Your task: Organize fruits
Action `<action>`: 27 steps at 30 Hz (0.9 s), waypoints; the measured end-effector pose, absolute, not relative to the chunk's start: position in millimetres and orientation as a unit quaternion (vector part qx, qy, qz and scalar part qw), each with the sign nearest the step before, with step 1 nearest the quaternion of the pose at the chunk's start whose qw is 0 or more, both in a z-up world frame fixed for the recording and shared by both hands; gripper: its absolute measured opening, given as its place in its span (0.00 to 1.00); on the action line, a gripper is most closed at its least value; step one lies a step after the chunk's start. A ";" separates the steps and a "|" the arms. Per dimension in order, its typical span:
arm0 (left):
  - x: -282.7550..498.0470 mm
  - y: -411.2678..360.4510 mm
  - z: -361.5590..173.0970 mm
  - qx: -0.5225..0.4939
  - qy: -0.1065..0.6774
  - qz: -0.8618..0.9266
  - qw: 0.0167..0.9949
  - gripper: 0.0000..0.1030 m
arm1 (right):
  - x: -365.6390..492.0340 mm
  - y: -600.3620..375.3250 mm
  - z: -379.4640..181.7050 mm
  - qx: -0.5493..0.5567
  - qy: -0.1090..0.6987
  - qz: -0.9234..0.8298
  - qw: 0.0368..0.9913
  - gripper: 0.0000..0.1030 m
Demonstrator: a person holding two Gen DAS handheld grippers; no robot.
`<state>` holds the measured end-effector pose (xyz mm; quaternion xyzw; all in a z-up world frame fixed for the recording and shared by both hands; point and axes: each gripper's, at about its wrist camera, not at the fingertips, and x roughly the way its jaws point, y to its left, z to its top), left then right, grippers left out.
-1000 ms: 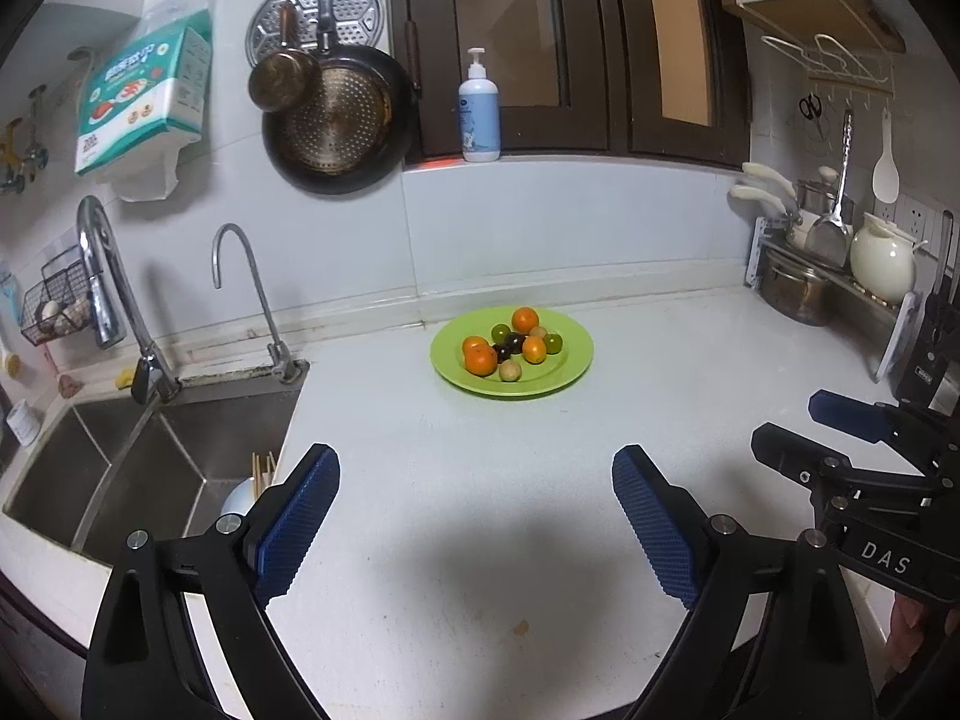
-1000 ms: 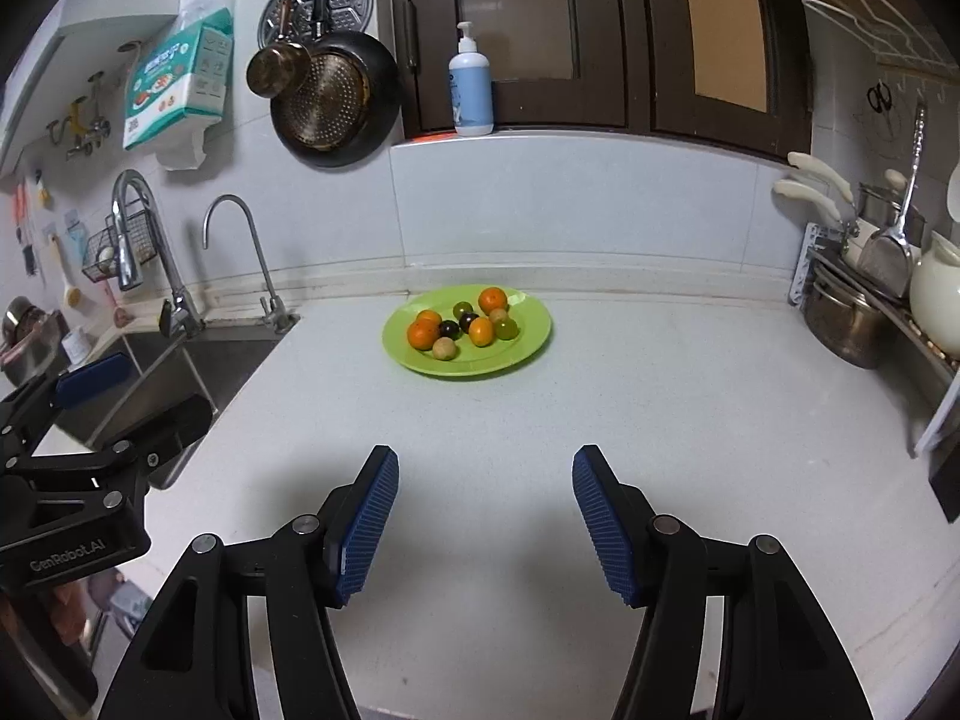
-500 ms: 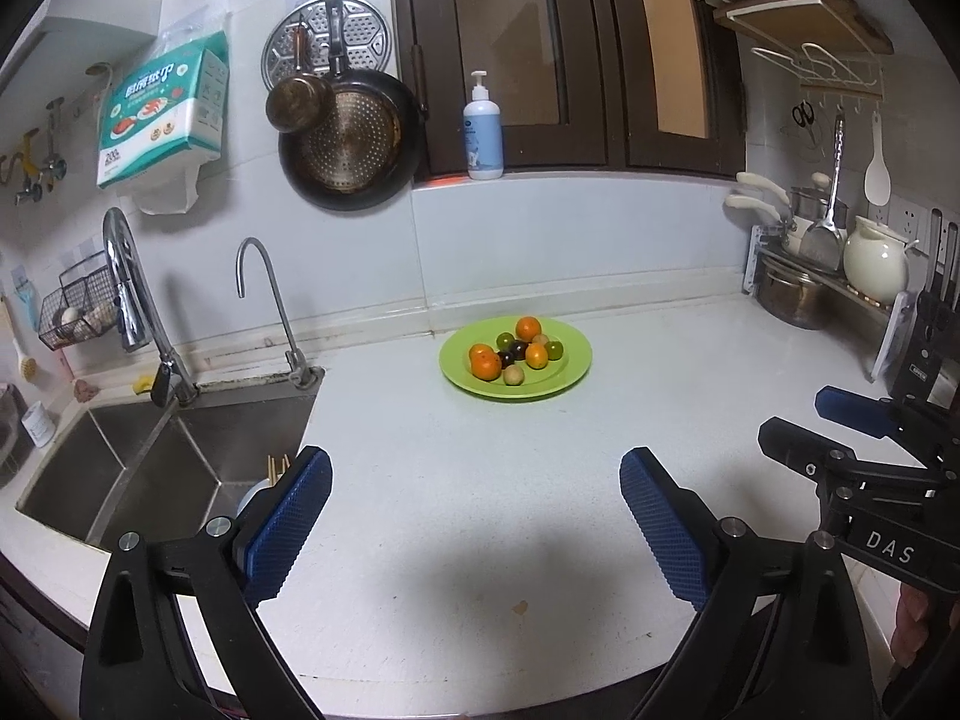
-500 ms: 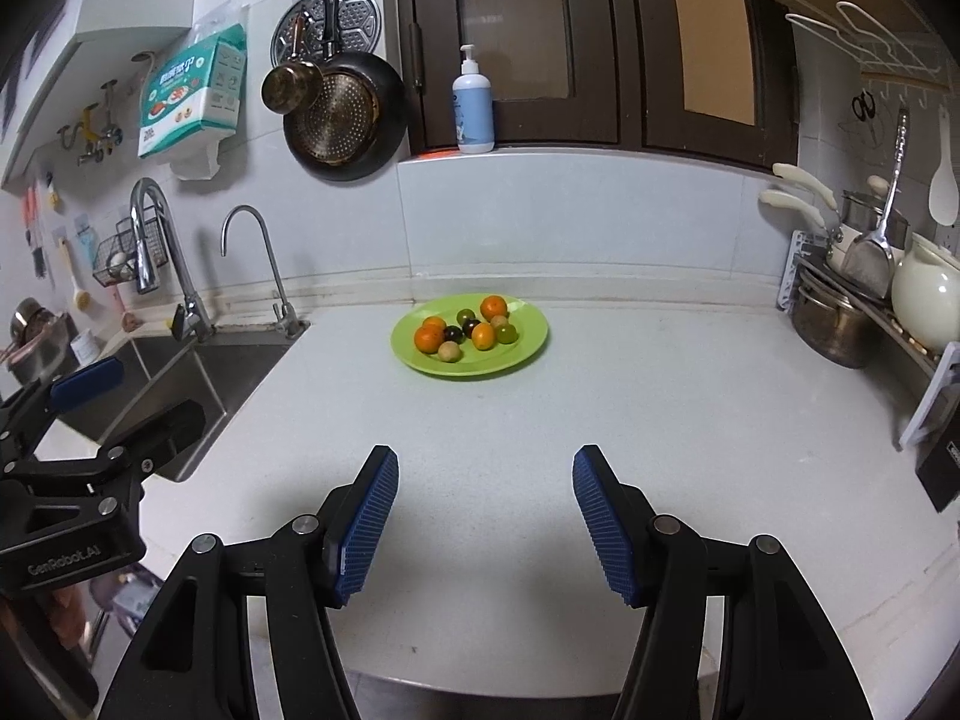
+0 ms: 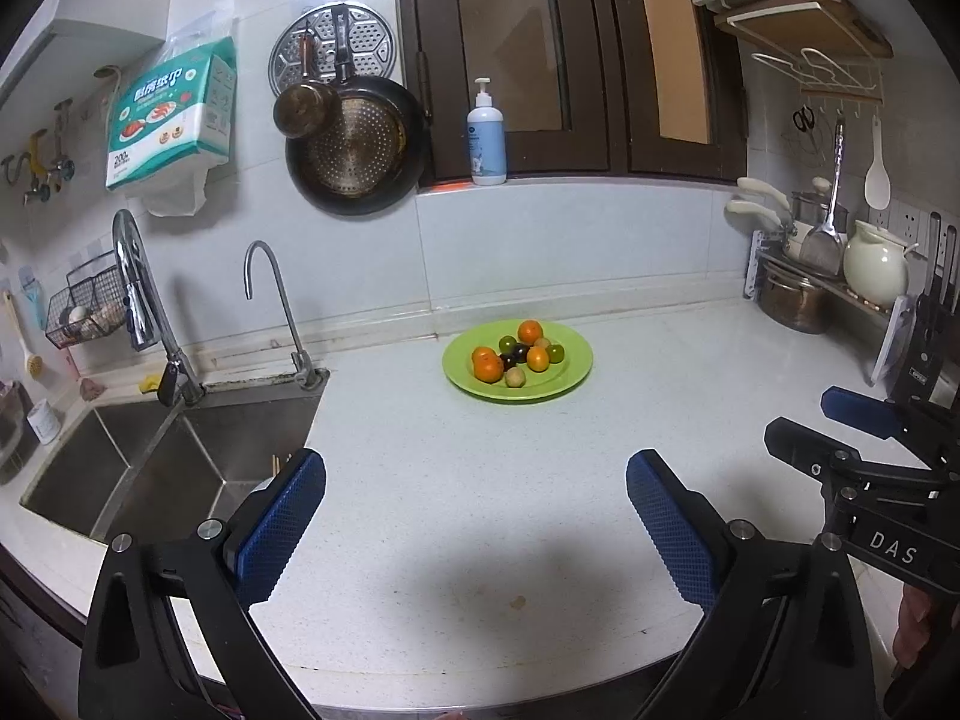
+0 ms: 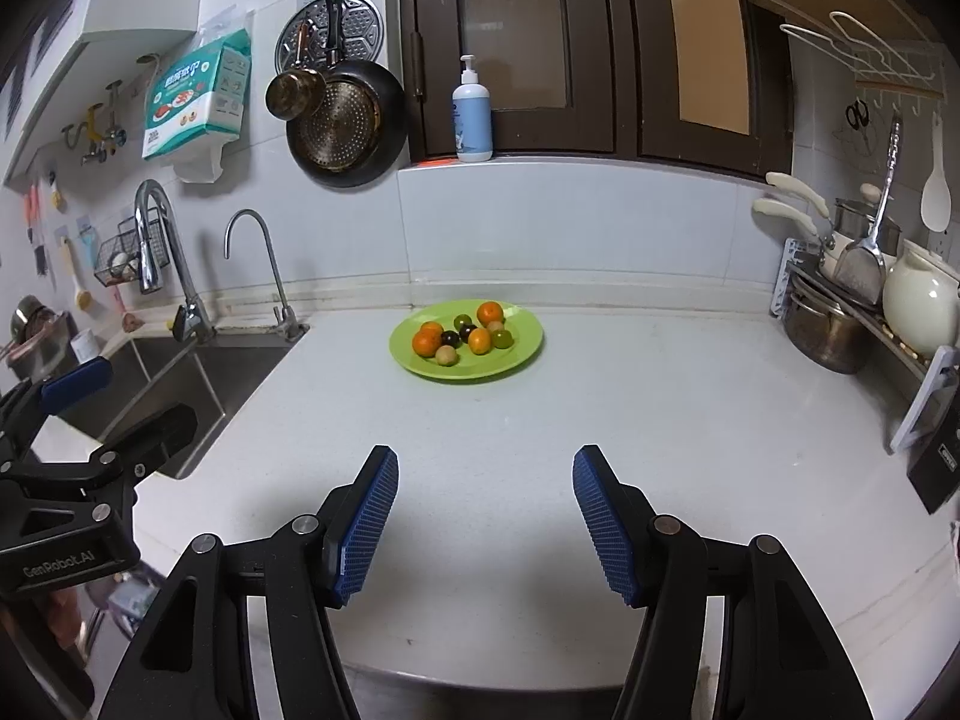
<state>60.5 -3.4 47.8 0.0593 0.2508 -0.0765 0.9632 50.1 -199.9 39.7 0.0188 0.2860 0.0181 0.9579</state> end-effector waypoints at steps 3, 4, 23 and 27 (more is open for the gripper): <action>59.2 -4.6 49.8 0.058 0.249 -0.077 0.964 1.00 | 47.9 -201.2 40.0 0.019 0.284 0.017 0.959 0.65; 58.7 -5.4 50.4 0.059 0.247 -0.076 0.964 1.00 | 46.7 -202.3 40.3 0.021 0.281 0.015 0.959 0.66; 55.4 -6.4 54.9 0.063 0.245 -0.059 0.966 1.00 | 42.7 -207.0 45.3 0.022 0.273 0.014 0.962 0.66; 56.5 -5.4 53.8 0.063 0.250 -0.055 0.965 1.00 | 44.0 -206.9 45.2 0.022 0.274 0.017 0.961 0.66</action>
